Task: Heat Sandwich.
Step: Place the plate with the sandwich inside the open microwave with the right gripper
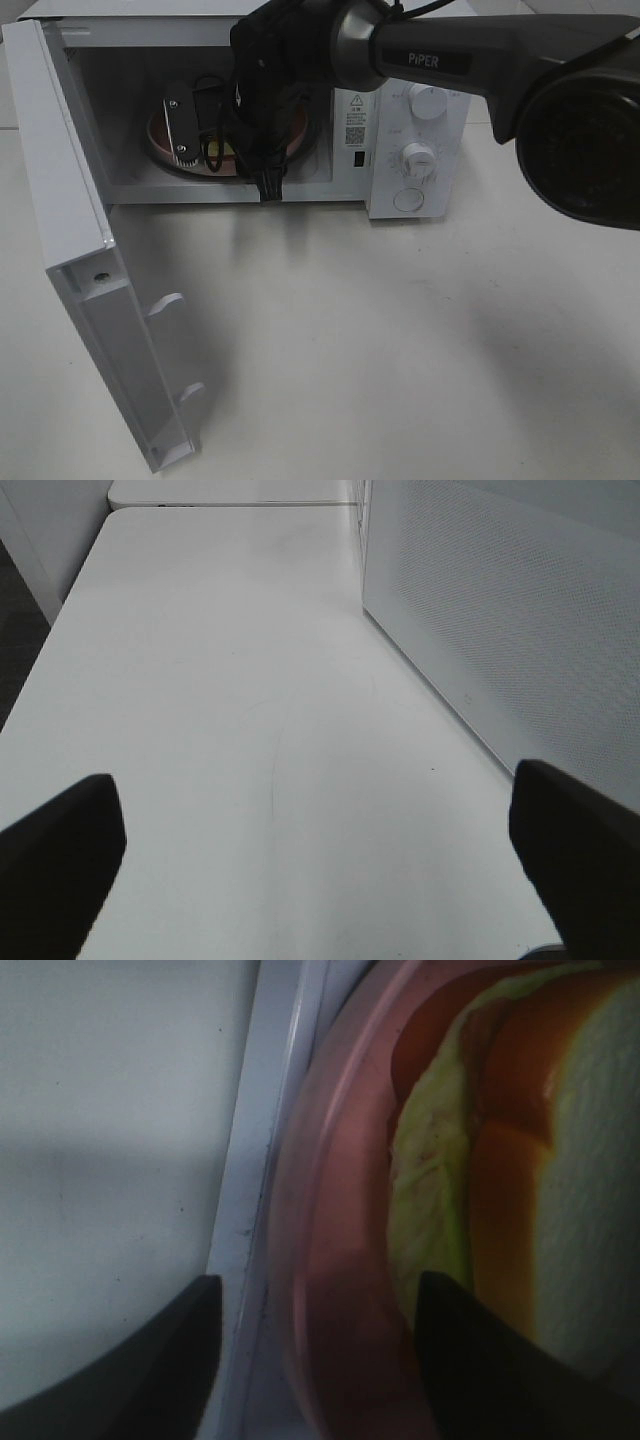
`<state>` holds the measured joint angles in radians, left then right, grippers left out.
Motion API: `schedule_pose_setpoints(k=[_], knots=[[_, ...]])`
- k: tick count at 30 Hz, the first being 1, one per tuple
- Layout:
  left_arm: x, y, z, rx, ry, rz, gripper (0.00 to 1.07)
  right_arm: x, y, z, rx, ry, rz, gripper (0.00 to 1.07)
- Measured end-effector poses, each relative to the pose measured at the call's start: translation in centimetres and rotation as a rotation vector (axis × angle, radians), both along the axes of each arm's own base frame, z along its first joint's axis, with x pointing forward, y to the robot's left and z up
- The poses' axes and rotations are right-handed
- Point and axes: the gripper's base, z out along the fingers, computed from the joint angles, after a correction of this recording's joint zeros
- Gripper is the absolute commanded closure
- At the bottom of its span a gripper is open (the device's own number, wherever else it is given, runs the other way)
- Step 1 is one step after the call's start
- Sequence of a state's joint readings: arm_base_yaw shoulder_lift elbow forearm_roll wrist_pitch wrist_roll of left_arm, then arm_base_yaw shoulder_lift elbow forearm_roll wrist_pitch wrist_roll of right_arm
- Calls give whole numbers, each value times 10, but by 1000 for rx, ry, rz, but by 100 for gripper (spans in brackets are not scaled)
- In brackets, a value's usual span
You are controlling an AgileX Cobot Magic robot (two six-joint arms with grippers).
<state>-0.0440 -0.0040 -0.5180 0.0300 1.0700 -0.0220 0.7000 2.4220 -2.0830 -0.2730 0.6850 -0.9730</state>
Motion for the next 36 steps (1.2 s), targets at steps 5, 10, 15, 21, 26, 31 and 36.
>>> schedule_pose_setpoints(k=[5, 10, 15, 21, 26, 31, 36], knots=[[0, 0, 0, 0, 0, 0, 6, 0, 0, 1, 38, 11, -60, 30], [0, 0, 0, 0, 0, 0, 6, 0, 0, 2, 52, 12, -78, 32], [0, 0, 0, 0, 0, 0, 6, 1, 1, 3, 77, 3, -91, 32], [0, 0, 0, 0, 0, 0, 6, 1, 2, 12, 123, -10, -112, 32], [0, 0, 0, 0, 0, 0, 6, 1, 3, 14, 137, -9, -117, 32], [0, 0, 0, 0, 0, 0, 6, -2, 1, 5, 131, 4, -117, 32], [0, 0, 0, 0, 0, 0, 6, -7, -3, 4, 126, 13, -117, 32]])
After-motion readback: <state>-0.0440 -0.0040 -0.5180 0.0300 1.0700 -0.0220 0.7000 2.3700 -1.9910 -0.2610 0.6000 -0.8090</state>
